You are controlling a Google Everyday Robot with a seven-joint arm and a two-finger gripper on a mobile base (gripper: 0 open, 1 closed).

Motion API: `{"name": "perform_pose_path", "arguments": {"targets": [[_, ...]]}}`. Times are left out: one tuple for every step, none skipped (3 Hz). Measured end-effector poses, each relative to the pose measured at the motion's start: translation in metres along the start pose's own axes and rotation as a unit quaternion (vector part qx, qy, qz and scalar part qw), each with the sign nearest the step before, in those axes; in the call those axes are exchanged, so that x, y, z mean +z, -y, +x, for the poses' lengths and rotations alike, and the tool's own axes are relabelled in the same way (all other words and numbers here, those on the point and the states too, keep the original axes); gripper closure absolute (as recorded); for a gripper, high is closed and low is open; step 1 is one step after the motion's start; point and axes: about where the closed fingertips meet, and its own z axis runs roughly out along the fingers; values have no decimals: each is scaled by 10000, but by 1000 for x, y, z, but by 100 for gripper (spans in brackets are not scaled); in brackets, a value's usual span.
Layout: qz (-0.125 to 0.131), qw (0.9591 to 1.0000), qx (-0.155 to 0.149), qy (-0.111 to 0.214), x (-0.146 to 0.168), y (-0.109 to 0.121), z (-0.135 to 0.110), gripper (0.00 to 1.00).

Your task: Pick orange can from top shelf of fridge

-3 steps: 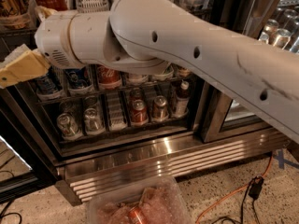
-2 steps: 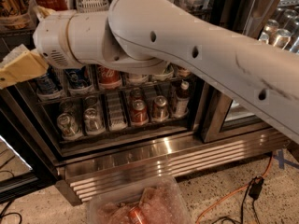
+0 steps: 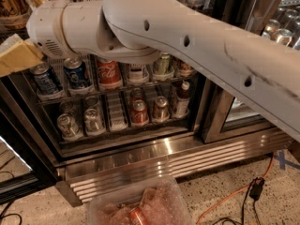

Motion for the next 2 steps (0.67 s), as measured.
{"name": "perform_pose_path", "arguments": {"targets": [[-30, 10000, -32, 30, 5, 5, -1, 0], [-85, 9999, 102, 56, 14, 4, 9, 0]]}}
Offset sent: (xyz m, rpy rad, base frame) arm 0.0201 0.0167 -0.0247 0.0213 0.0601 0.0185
